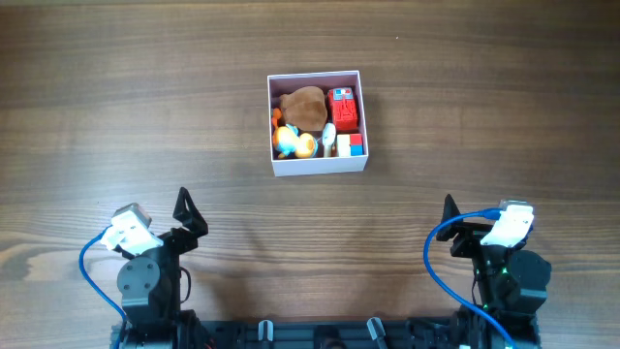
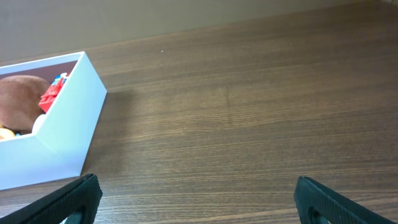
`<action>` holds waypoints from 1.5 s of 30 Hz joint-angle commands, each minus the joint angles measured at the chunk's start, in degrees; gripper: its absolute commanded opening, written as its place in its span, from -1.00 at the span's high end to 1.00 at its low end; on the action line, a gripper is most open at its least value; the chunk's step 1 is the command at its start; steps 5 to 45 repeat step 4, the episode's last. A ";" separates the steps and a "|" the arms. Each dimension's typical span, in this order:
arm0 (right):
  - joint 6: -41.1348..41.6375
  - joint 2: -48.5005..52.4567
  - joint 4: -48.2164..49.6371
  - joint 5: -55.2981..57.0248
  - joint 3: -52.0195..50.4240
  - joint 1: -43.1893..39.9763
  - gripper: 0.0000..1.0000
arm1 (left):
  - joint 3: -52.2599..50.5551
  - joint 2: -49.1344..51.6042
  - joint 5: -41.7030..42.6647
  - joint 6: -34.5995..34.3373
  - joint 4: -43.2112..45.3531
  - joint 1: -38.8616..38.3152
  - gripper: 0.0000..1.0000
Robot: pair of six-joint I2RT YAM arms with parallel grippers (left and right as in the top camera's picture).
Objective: Pack container
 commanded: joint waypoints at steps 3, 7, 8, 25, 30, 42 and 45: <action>-0.17 -0.57 0.11 -0.92 -0.26 0.02 -0.99 | -0.48 -0.57 0.92 -0.28 0.26 0.35 -0.99; -0.17 -0.57 0.11 -0.92 -0.24 0.02 -1.00 | -0.48 -0.57 0.92 -0.28 0.26 0.35 -1.00; -0.17 -0.57 0.11 -0.92 -0.24 0.02 -1.00 | -0.48 -0.57 0.92 -0.28 0.26 0.35 -1.00; -0.17 -0.57 0.11 -0.92 -0.24 0.02 -1.00 | -0.48 -0.57 0.92 -0.28 0.26 0.35 -1.00; -0.17 -0.57 0.11 -0.92 -0.24 0.02 -1.00 | -0.48 -0.57 0.92 -0.28 0.26 0.35 -1.00; -0.17 -0.57 0.11 -0.92 -0.24 0.02 -1.00 | -0.48 -0.57 0.92 -0.28 0.26 0.35 -1.00; -0.17 -0.57 0.11 -0.92 -0.24 0.02 -1.00 | -0.48 -0.57 0.92 -0.28 0.26 0.35 -1.00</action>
